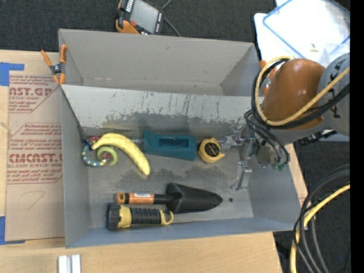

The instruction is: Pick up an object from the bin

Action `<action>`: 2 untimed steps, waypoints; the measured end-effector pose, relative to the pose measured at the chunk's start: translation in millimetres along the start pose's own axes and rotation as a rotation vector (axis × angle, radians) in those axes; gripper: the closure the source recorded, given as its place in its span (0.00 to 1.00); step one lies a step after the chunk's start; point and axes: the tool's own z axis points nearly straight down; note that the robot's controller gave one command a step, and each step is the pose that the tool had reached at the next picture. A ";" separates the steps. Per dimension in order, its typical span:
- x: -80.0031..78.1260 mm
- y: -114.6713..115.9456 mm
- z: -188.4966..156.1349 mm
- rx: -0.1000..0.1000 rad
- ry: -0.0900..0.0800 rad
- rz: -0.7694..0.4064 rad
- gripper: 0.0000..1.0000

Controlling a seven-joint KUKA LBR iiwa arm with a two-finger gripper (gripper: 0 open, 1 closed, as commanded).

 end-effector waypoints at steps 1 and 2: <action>0.1 0.0 0.1 0.000 0.000 0.000 0.00; 14.7 5.4 17.7 0.002 -0.009 -0.042 0.00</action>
Offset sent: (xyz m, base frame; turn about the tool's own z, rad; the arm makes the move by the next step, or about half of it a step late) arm -0.0562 0.0220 -0.0669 -0.1405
